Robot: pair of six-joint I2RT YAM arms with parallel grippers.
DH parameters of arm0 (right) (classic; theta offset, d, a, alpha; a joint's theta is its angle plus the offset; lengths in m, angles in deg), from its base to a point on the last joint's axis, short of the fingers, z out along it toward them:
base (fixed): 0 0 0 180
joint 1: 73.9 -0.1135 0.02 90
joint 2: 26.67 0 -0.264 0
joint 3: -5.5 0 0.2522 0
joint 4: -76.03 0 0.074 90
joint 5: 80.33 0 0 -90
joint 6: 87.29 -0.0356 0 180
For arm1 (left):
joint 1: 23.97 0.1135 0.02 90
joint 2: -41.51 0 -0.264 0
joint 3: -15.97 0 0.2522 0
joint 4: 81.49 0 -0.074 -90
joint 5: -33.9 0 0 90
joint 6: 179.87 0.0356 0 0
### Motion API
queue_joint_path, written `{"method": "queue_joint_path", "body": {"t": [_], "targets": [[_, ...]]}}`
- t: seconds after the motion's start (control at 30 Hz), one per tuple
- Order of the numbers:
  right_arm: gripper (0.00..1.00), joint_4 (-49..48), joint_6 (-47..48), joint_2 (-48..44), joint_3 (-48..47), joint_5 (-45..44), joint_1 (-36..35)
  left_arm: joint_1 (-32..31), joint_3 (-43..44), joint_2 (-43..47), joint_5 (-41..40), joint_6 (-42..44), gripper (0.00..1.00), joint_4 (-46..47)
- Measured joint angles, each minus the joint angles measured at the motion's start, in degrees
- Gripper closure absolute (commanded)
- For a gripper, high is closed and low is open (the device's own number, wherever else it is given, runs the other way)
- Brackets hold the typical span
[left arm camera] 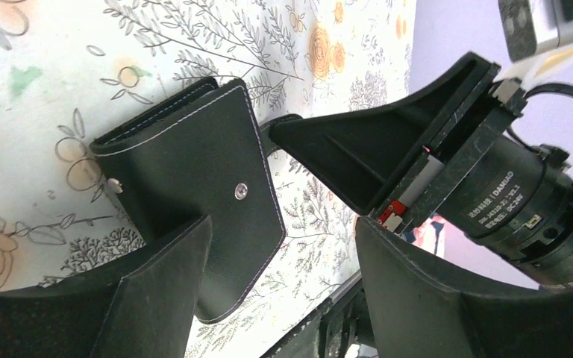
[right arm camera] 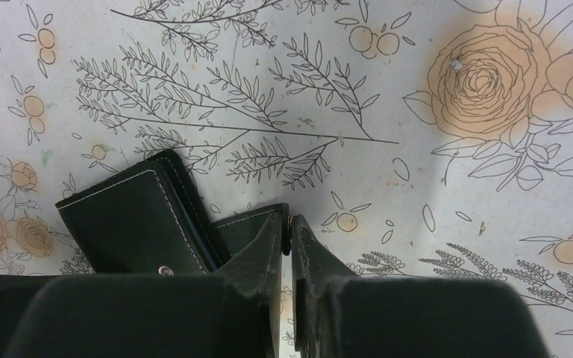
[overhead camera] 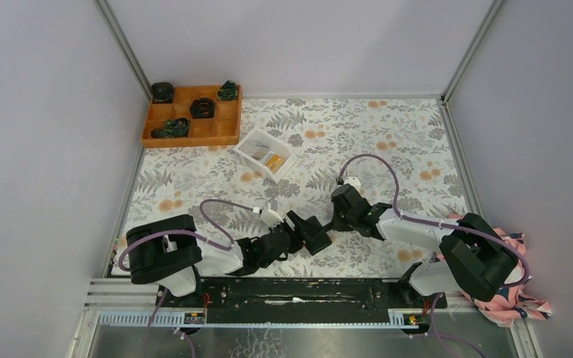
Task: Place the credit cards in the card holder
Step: Close the card holder at the center of the board.
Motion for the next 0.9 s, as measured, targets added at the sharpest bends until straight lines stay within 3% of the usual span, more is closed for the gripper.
{"method": "queue_joint_path", "body": {"t": [0.43, 0.9], "targets": [[0.75, 1.53, -0.31, -1.86, 0.74, -0.04, -1.88, -0.61, -4.11, -0.44, -4.31, -11.69, 0.23, 4.96], [0.72, 4.76, 0.20, -7.41, 0.74, -1.33, -2.03, -0.72, -4.39, -0.35, -5.33, -13.22, 0.23, 4.81]]}}
